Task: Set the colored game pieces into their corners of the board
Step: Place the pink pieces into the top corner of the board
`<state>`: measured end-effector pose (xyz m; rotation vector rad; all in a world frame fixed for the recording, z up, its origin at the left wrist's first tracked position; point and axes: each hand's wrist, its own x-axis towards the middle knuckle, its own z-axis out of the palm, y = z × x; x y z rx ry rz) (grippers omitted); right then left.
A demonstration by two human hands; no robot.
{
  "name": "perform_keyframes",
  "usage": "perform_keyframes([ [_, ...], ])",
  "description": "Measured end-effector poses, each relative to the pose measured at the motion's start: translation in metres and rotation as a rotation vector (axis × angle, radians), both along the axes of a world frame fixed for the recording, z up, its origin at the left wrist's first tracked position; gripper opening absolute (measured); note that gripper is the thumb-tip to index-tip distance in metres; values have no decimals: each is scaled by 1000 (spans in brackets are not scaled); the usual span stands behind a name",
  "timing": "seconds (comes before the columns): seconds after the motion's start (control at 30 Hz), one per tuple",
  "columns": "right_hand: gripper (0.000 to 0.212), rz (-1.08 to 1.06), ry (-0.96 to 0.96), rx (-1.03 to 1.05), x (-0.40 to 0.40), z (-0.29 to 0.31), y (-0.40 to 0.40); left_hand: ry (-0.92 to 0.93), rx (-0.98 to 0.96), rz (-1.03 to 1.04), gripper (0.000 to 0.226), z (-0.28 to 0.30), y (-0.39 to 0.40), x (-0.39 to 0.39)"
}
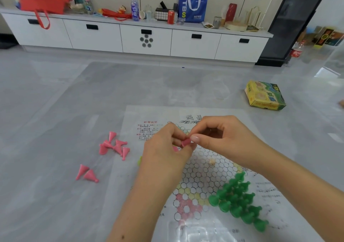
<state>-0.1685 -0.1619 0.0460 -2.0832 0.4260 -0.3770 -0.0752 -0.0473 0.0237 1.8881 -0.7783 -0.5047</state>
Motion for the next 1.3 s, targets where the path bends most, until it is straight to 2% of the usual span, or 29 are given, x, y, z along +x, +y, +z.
perform_keyframes([
  [0.17, 6, -41, 67, -24, 2, 7, -4, -3, -7, 8, 13, 2, -2, -3],
  [0.33, 13, -444, 50, 71, -1, 3, -57, 50, -87, 115, 12, -1, -3, 0],
  [0.4, 13, -527, 81, 90, -1, -5, -68, 84, -89, 151, 16, -2, -4, 0],
  [0.63, 14, -528, 319, -101, 2, -33, -74, 214, -69, 203, 24, 4, -7, -3],
  [1.3, 18, -509, 363, -159, 4, -39, -75, 180, -51, 205, 21, 0, -9, -4],
])
